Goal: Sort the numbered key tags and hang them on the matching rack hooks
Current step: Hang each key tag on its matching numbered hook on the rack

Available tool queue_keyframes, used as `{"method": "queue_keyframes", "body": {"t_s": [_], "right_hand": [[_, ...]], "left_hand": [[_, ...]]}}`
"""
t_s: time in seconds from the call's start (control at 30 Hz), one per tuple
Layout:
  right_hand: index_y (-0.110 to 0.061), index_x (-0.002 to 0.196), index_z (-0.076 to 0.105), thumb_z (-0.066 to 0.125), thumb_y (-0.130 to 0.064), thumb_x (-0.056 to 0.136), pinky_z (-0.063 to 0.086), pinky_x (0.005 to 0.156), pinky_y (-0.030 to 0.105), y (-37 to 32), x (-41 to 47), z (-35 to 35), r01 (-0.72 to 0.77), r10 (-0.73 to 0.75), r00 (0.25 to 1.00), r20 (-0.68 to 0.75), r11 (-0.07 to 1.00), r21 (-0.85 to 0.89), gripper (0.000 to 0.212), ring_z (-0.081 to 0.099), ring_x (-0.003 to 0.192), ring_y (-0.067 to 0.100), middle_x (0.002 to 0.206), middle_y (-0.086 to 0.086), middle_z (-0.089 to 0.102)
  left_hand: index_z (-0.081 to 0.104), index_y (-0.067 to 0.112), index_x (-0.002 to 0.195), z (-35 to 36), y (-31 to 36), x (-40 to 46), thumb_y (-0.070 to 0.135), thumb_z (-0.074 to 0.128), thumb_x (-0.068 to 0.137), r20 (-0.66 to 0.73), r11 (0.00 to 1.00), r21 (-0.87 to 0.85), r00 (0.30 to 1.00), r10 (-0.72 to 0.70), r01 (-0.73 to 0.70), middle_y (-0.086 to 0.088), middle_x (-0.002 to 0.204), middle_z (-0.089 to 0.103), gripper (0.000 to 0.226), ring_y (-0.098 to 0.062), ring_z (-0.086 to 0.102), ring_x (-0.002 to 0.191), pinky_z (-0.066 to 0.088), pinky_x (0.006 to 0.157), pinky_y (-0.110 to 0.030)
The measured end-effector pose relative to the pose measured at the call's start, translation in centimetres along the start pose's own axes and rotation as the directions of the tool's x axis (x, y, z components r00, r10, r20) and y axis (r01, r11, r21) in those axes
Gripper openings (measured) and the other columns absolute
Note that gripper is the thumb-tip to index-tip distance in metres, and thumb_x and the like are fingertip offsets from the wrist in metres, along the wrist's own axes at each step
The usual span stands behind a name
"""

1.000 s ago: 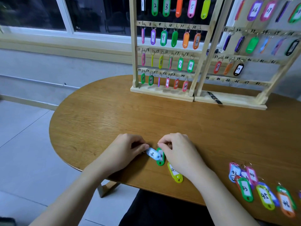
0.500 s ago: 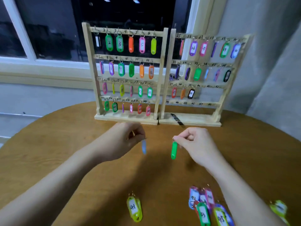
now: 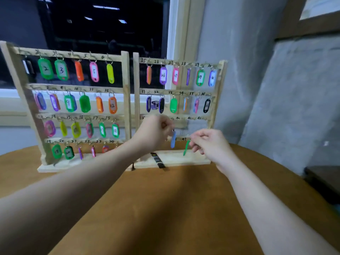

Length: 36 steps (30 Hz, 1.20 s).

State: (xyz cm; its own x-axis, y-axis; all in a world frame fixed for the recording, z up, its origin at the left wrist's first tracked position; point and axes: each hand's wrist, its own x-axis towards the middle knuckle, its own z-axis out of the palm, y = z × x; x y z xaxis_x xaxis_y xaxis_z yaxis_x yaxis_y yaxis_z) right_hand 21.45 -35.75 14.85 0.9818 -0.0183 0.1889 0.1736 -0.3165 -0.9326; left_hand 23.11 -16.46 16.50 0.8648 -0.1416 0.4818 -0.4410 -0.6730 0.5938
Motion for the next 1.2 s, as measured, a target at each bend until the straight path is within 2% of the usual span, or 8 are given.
{"method": "queue_keyframes", "body": {"t_s": [0.27,0.37,0.5,0.6,0.67,0.83,0.93,1.2], "right_hand": [[-0.015,0.09,0.069,0.057,-0.014,0.102,0.042,0.051,0.016,0.6,5.4,0.8,0.033,-0.033,0.998,-0.052,0.999,-0.016,0.018,0.063,0.058,0.01,0.078,0.0,0.073],[-0.011,0.097,0.07,0.055,-0.015,0.103,0.042,0.046,0.011,0.7,6.4,1.2,0.037,-0.04,0.996,-0.086,0.999,-0.029,0.017,0.063,0.056,0.007,0.082,0.001,0.073],[-0.012,0.096,0.07,0.055,-0.016,0.103,0.042,0.044,0.012,1.2,7.3,1.7,0.039,-0.037,0.991,-0.127,0.999,0.011,0.016,0.061,0.051,0.004,0.082,0.001,0.074],[-0.011,0.098,0.072,0.056,-0.015,0.103,0.043,0.044,0.012,1.5,7.6,1.8,0.036,-0.032,0.988,-0.149,0.999,0.022,0.017,0.061,0.049,0.001,0.083,0.002,0.075],[-0.01,0.098,0.072,0.056,-0.014,0.103,0.046,0.045,0.013,1.5,7.5,1.7,0.039,-0.035,0.988,-0.154,0.999,0.024,0.017,0.061,0.049,0.001,0.085,0.004,0.075],[-0.018,0.094,0.072,0.057,-0.018,0.102,0.049,0.054,0.02,1.2,7.7,1.7,0.05,-0.045,0.986,-0.161,0.999,0.021,0.017,0.065,0.054,0.002,0.079,-0.006,0.074],[-0.022,0.087,0.074,0.059,-0.023,0.101,0.05,0.062,0.026,1.0,8.5,1.9,0.033,-0.032,0.986,-0.166,0.999,0.008,0.021,0.07,0.062,0.008,0.075,-0.008,0.075],[-0.021,0.094,0.074,0.06,-0.02,0.1,0.062,0.066,0.037,1.3,9.3,2.6,0.102,-0.137,0.974,-0.182,0.976,-0.191,0.015,0.072,0.067,0.017,0.087,-0.002,0.075]], "left_hand": [[0.071,0.015,0.083,3.0,-0.5,6.1,0.025,0.054,0.101,0.004,0.988,0.155,1.0,-0.01,0.009,0.007,0.066,0.071,0.027,-0.003,0.051,0.038,0.036,0.042,-0.02],[0.072,0.017,0.087,3.1,-0.8,7.0,0.022,0.053,0.101,0.013,0.978,0.209,1.0,-0.016,0.013,0.007,0.066,0.071,0.024,-0.006,0.058,0.045,0.041,0.049,-0.023],[0.071,0.013,0.087,3.4,-0.5,7.9,0.015,0.051,0.098,0.022,0.976,0.214,0.999,-0.036,0.03,0.003,0.072,0.074,0.023,0.0,0.049,0.032,0.04,0.044,-0.022],[0.071,0.006,0.087,3.8,-0.5,8.6,0.012,0.052,0.096,0.004,0.968,0.247,0.999,-0.052,0.05,0.003,0.068,0.073,0.022,0.002,0.059,0.044,0.059,0.056,-0.037],[0.069,0.011,0.078,4.0,-0.7,9.1,0.015,0.055,0.097,0.031,0.96,0.273,0.997,-0.071,0.06,0.003,0.066,0.072,0.025,-0.01,0.069,0.059,0.062,0.066,-0.041],[0.067,0.016,0.07,4.1,-0.6,9.3,0.018,0.055,0.098,0.107,0.932,0.358,0.989,-0.101,0.056,-0.005,0.074,0.074,0.031,-0.025,0.068,0.064,0.06,0.065,-0.038],[0.069,0.01,0.077,3.9,-0.2,9.1,0.018,0.052,0.101,0.126,0.927,0.372,0.986,-0.105,0.052,-0.007,0.077,0.074,0.03,-0.021,0.061,0.052,0.046,0.045,-0.023],[0.071,0.002,0.086,3.0,0.3,9.2,0.011,0.051,0.1,0.215,0.929,0.369,0.97,-0.117,0.03,-0.007,0.078,0.075,0.026,-0.005,0.053,0.037,0.041,0.034,-0.017]]}}
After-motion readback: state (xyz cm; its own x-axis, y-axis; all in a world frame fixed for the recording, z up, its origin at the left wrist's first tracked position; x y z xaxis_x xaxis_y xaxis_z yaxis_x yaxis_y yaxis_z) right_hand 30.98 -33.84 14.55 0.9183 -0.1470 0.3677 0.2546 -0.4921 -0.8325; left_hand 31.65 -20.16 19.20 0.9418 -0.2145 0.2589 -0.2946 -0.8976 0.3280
